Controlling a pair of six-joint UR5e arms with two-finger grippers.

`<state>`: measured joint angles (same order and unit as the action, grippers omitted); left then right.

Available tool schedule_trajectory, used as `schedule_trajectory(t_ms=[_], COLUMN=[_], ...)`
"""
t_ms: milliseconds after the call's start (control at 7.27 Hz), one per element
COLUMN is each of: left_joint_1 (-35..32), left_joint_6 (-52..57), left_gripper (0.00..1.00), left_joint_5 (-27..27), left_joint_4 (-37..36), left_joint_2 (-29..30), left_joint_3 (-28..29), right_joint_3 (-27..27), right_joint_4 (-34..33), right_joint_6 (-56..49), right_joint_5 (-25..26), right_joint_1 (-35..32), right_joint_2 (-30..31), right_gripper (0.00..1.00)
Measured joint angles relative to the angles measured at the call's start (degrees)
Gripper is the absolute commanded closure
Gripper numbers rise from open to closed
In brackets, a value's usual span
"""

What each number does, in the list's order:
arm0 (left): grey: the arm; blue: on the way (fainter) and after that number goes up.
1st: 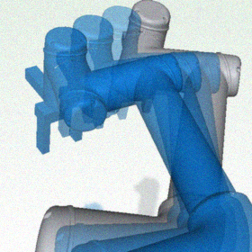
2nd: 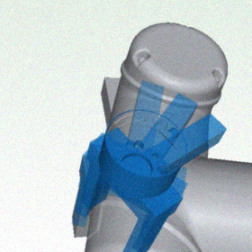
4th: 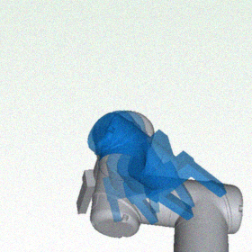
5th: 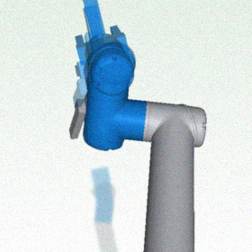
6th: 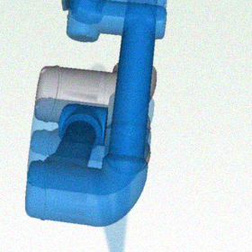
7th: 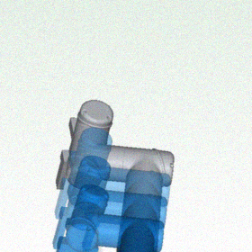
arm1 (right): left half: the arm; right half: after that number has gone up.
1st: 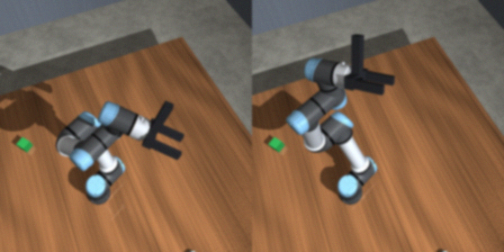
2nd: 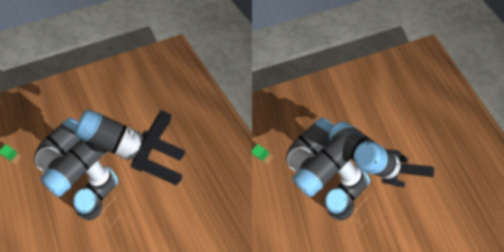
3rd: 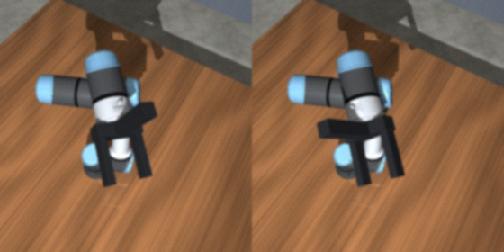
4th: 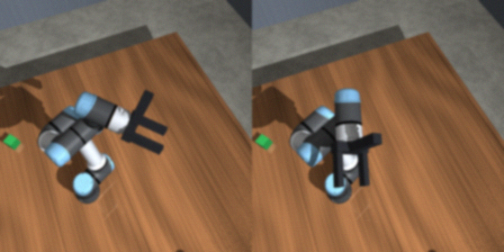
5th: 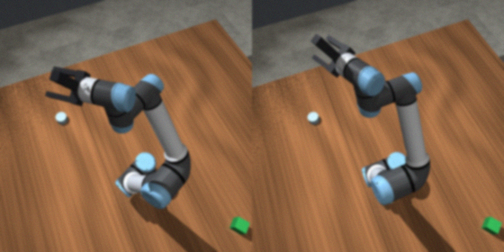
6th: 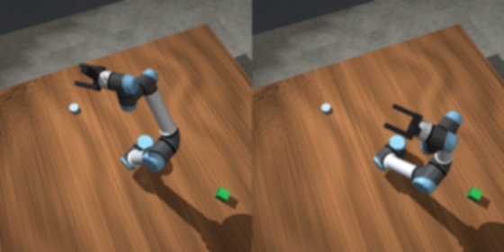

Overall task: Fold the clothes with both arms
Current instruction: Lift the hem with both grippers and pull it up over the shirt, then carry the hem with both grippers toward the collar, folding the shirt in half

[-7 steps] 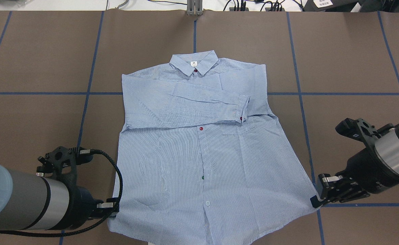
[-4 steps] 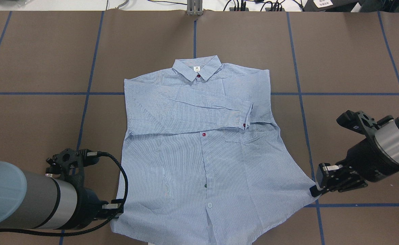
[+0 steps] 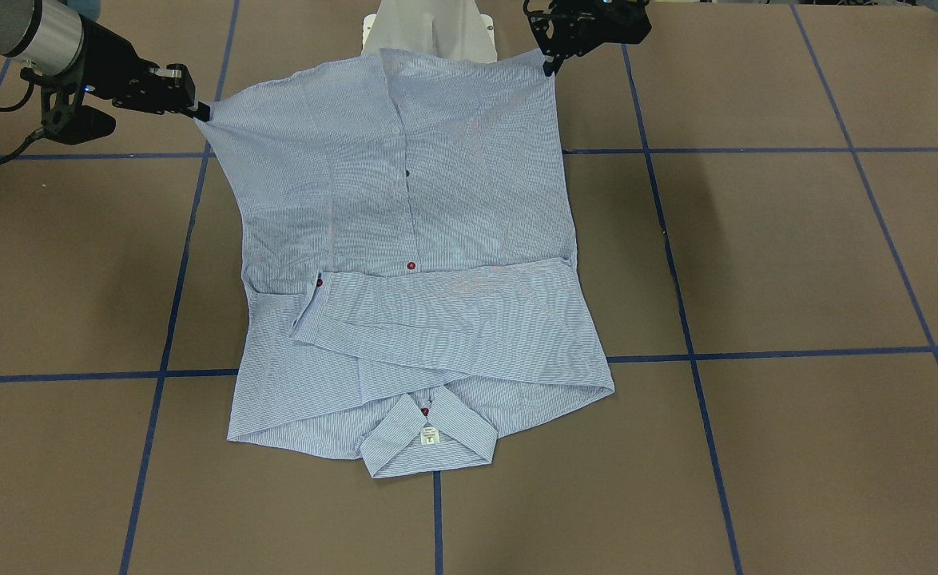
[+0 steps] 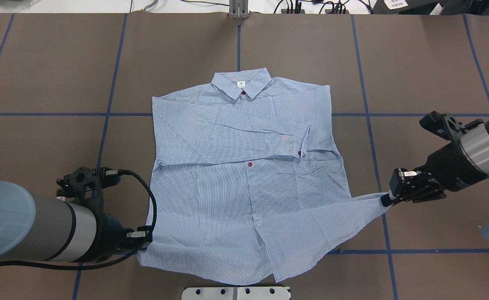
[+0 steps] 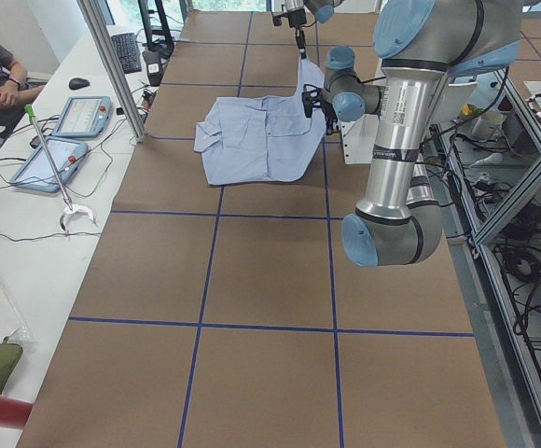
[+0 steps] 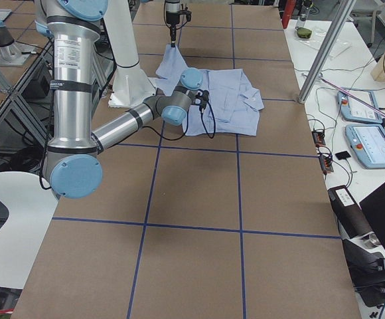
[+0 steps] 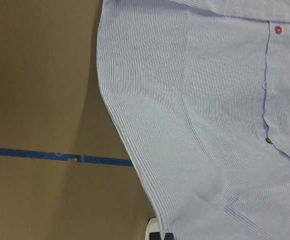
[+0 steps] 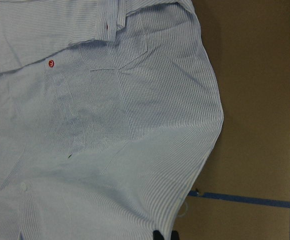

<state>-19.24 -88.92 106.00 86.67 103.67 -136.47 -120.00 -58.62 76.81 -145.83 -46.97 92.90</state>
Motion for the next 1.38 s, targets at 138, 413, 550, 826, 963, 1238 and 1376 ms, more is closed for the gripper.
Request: schedule_trajectory(t_ms=[138, 413, 550, 826, 963, 1238, 1376], left_joint_1=[-1.29, -3.6, -5.01, -8.71, -10.69, -14.08, -15.56], left_joint_6=[-0.04, -0.08, -0.06, 0.82, 2.38, 4.16, 4.48], left_gripper=[1.0, 1.0, 1.0, 1.0, 1.0, 1.0, 1.0], left_joint_5=[0.1, 0.16, 0.16, 0.23, 0.27, 0.28, 0.26], left_joint_4=[1.22, 3.1, 3.95, 6.62, 7.42, 8.93, 9.29], left_joint_2=[0.03, 1.24, 2.11, 2.78, 2.91, 4.52, 6.14], left_joint_3=[0.96, 4.0, 5.96, 9.53, 10.91, 14.2, 16.11], right_joint_3=[1.02, 3.77, 5.6, 10.11, 12.7, 19.15, 22.35], right_joint_4=[0.16, -0.04, -0.2, -0.33, -0.35, -0.41, -0.41], right_joint_6=[0.02, 0.08, 0.09, 0.07, 0.03, -0.07, -0.18], right_joint_5=[0.01, 0.08, 0.1, 0.11, 0.11, 0.09, 0.07], right_joint_1=[-0.82, -2.09, -2.97, -5.36, -6.83, -9.82, -10.84], right_joint_2=[-0.9, -3.92, -5.87, -10.15, -12.54, -18.54, -21.66], right_gripper=[1.0, 1.0, 1.0, 1.0, 1.0, 1.0, 1.0])
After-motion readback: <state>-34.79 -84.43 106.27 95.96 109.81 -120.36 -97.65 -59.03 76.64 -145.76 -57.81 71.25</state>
